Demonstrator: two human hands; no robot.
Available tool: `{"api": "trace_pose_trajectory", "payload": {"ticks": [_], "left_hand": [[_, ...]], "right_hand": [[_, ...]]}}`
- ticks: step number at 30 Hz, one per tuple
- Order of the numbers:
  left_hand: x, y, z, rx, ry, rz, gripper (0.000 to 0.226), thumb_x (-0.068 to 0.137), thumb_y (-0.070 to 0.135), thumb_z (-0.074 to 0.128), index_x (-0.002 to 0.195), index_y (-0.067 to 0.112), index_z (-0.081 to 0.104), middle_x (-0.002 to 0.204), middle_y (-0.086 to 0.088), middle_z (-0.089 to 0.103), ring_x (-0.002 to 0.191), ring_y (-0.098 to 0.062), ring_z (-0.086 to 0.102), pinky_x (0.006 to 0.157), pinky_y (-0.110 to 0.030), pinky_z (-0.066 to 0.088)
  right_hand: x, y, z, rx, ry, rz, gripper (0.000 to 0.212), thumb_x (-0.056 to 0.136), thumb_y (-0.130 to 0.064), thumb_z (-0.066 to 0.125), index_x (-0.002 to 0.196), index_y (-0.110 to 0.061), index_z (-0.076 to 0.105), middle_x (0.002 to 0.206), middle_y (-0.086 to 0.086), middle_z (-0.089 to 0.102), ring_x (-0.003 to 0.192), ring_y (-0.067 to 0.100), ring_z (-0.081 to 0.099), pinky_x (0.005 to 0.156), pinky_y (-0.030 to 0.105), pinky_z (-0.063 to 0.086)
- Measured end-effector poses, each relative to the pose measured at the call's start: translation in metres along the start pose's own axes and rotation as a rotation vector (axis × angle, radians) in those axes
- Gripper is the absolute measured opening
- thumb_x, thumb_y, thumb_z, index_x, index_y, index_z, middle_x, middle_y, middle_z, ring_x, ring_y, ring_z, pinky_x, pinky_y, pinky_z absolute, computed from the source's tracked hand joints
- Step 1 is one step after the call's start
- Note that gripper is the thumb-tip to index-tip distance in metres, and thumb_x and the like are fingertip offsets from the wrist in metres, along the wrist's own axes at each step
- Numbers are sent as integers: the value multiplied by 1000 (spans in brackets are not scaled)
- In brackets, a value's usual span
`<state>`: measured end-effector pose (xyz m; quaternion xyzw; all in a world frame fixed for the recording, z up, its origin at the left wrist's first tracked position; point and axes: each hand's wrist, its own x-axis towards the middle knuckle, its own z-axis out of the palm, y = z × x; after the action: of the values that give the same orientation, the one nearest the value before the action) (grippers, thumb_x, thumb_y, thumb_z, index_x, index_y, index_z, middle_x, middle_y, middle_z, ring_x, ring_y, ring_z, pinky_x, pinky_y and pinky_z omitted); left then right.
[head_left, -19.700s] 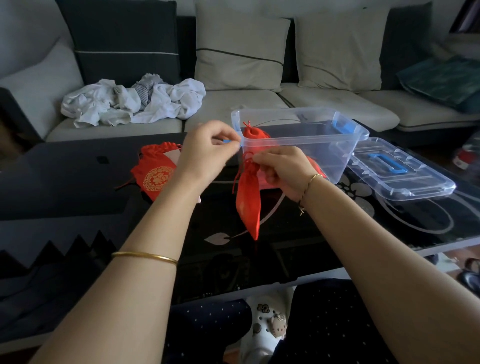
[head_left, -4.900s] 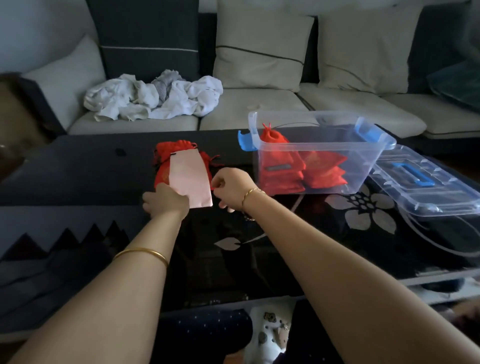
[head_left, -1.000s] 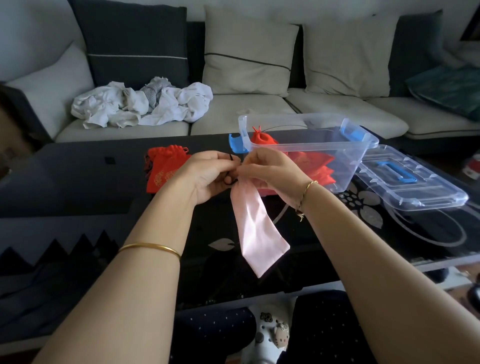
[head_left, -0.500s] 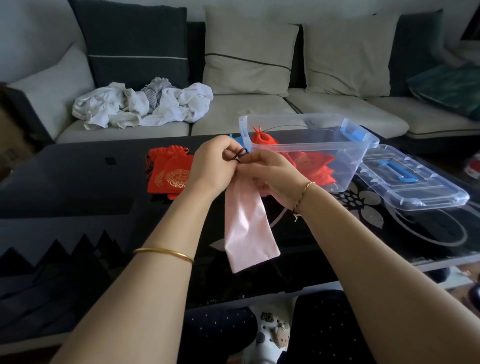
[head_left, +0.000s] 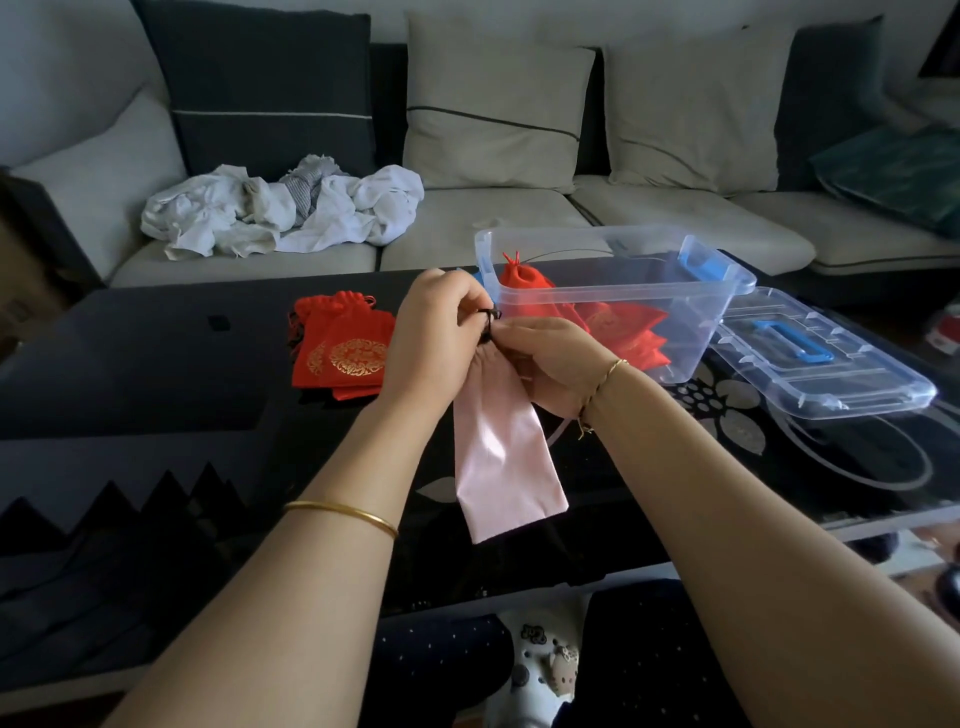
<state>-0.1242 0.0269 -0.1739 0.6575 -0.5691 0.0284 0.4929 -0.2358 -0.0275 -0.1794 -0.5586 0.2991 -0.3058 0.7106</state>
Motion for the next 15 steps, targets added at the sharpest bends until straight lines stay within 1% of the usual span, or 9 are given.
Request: {"api": "trace_pose_trajectory", "payload": {"ticks": [2, 3, 5, 7, 9, 10, 12, 14, 15], "left_hand": [[0, 1, 0, -22, -5, 6, 12, 79, -2, 63, 84, 8, 64, 89, 3, 52, 74, -6, 53, 70, -8, 40], [0, 2, 0, -40, -4, 8, 12, 79, -2, 63, 84, 8, 64, 88, 3, 52, 72, -2, 51, 68, -5, 39], [1, 4, 0, -73, -7, -1, 11, 79, -1, 64, 82, 10, 64, 88, 2, 55, 71, -1, 51, 65, -4, 38], [2, 4, -1, -102, -29, -29, 10, 79, 2, 67, 81, 11, 65, 87, 0, 59, 70, -2, 53, 64, -7, 40], [1, 5, -1, -194, -90, -109, 10, 78, 3, 69, 81, 13, 66, 81, 1, 64, 69, -7, 57, 65, -15, 46], [0, 7, -1, -256, -120, -156, 12, 79, 2, 69, 80, 14, 66, 78, 2, 64, 68, -9, 58, 66, -19, 49], [0, 8, -2, -352, -151, -243, 15, 80, 1, 68, 79, 15, 66, 75, 4, 65, 66, -8, 60, 64, -20, 50], [0, 8, -3, -481, -168, -365, 16, 82, 2, 67, 78, 17, 66, 75, 1, 66, 66, -10, 61, 61, -20, 50], [1, 7, -4, -559, -169, -437, 16, 83, 3, 66, 79, 18, 66, 76, -1, 66, 67, -12, 61, 61, -22, 49]], "right_hand": [[1, 1, -2, -2, 60, 4, 20, 91, -4, 54, 74, -10, 63, 58, 2, 54, 52, 11, 40, 46, 18, 31], [1, 1, -2, 3, 81, 14, 18, 90, -4, 56, 74, -9, 63, 61, 4, 51, 53, 11, 35, 43, 18, 27], [1, -1, -3, 28, 113, 26, 15, 89, -7, 58, 75, -8, 62, 62, 5, 46, 48, 11, 32, 40, 17, 24], [2, -5, -3, 74, 154, 23, 20, 90, -8, 54, 70, -8, 58, 59, 4, 46, 39, 9, 36, 38, 16, 24], [3, -9, -2, 125, 196, 59, 26, 89, -8, 43, 64, -10, 51, 57, 3, 48, 34, 9, 43, 37, 17, 29], [3, -9, -1, 140, 201, 85, 27, 87, -9, 39, 61, -11, 47, 54, 1, 48, 35, 10, 43, 39, 20, 31], [5, -9, -1, 140, 196, 97, 28, 86, -10, 35, 58, -13, 41, 50, -1, 45, 43, 14, 41, 46, 25, 30], [5, -9, -2, 127, 192, 77, 31, 88, -13, 35, 58, -14, 39, 50, -1, 46, 50, 17, 38, 51, 25, 29], [5, -9, -2, 123, 189, 67, 32, 90, -14, 36, 58, -14, 39, 52, 0, 47, 52, 18, 40, 52, 25, 29]]}}
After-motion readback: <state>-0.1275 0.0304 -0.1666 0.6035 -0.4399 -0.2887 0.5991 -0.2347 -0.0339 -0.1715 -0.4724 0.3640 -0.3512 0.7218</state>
